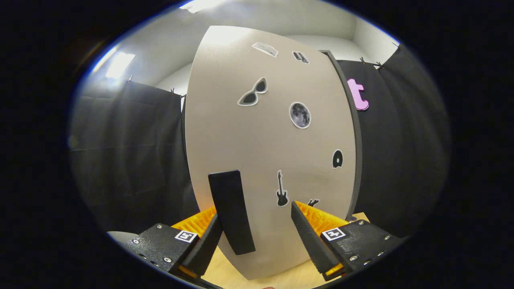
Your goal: Open the shoe cabinet door, grab the shoes and put them into the shoe cabinet, then close the shoe cabinet door.
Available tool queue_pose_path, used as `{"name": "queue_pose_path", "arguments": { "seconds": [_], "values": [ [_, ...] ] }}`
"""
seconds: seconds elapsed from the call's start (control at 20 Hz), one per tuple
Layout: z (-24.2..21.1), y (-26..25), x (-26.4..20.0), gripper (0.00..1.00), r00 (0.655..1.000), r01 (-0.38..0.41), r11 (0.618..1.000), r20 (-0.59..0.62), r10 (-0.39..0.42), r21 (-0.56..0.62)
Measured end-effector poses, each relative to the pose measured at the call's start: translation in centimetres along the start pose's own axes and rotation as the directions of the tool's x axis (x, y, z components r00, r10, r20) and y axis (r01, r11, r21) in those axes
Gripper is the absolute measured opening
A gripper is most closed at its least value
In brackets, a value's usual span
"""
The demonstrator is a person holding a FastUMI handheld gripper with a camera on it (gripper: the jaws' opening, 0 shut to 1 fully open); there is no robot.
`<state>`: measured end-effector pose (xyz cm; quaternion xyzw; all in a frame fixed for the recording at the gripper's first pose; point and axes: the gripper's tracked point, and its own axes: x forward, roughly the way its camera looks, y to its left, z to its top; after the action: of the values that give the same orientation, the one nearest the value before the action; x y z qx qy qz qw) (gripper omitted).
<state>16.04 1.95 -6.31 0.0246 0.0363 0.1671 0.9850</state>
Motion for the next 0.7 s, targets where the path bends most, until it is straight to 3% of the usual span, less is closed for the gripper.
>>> {"name": "queue_pose_path", "arguments": {
  "seconds": [0.7],
  "values": [
    [-0.2, 3.5, 6.6, 0.97, 0.998, 0.070, 0.998, 0.004, -0.070, 0.004]
  ]
}}
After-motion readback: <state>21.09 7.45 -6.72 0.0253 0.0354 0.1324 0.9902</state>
